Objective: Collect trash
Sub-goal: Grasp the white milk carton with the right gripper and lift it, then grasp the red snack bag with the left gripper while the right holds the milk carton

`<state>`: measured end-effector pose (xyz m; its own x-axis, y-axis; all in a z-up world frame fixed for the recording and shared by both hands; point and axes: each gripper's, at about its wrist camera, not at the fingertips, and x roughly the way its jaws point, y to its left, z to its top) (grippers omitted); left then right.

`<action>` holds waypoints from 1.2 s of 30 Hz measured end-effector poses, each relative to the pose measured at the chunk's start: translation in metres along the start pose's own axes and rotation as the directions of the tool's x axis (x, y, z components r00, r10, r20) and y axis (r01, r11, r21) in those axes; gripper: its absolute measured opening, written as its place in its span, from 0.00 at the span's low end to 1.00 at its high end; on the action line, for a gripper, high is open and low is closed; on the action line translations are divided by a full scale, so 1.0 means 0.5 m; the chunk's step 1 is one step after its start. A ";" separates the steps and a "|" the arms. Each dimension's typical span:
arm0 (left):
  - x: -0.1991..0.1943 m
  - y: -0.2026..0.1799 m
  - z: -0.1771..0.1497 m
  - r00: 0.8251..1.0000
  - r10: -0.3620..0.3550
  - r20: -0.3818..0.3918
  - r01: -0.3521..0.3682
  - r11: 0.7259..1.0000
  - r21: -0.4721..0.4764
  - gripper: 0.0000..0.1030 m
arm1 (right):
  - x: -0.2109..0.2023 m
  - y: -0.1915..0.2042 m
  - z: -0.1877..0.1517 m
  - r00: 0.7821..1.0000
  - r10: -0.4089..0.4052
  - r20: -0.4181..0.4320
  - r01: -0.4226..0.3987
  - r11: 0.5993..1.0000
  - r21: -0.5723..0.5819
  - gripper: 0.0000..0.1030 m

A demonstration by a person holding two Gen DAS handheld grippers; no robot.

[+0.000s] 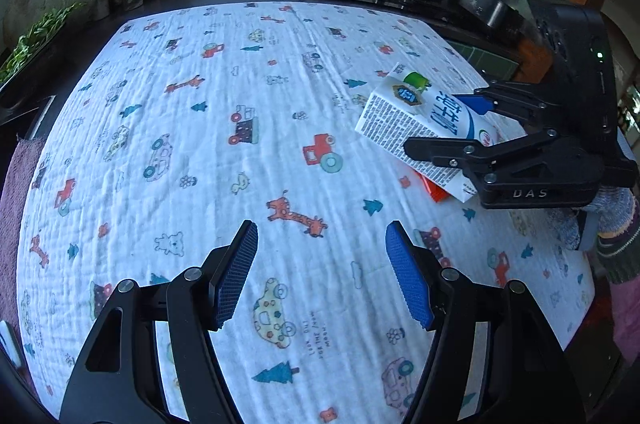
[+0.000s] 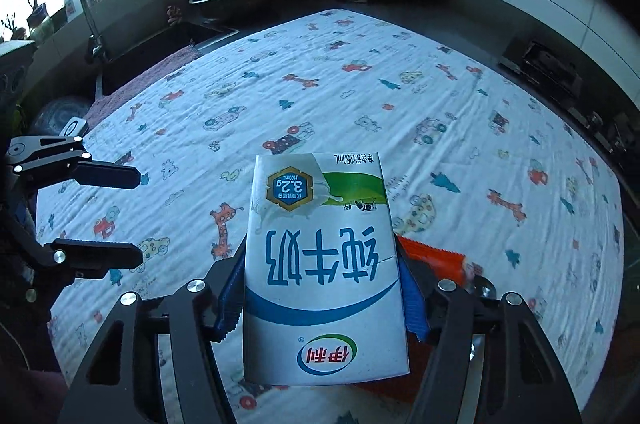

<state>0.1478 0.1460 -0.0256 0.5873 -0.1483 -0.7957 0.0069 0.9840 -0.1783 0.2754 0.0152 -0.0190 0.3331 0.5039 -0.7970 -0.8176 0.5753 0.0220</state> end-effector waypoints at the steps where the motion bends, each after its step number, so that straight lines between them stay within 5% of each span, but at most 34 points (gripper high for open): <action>1: 0.004 -0.011 0.005 1.000 -0.009 0.001 0.009 1.000 0.005 0.64 | -0.017 -0.013 -0.010 1.000 -0.024 0.009 0.023 1.000 0.015 0.60; 12: 0.074 -0.141 0.068 0.997 -0.076 -0.005 0.076 0.995 0.064 0.64 | -0.159 -0.125 -0.145 0.980 -0.200 0.010 0.194 0.961 0.197 0.60; 21: 0.187 -0.191 0.132 0.991 -0.113 -0.076 0.109 0.992 -0.057 0.72 | -0.233 -0.166 -0.241 0.962 -0.275 0.006 0.261 0.921 0.288 0.60; 36: 0.275 -0.245 0.153 0.985 0.040 -0.170 -0.046 0.998 -0.031 0.80 | -0.258 -0.200 -0.330 0.957 -0.288 -0.021 0.276 0.892 0.358 0.60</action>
<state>0.2895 0.0128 -0.0689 0.4411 -0.1232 -0.8889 -0.0457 0.9862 -0.1594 0.2366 -0.2137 -0.0182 0.5443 0.3034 -0.7821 -0.4696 0.8828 0.0156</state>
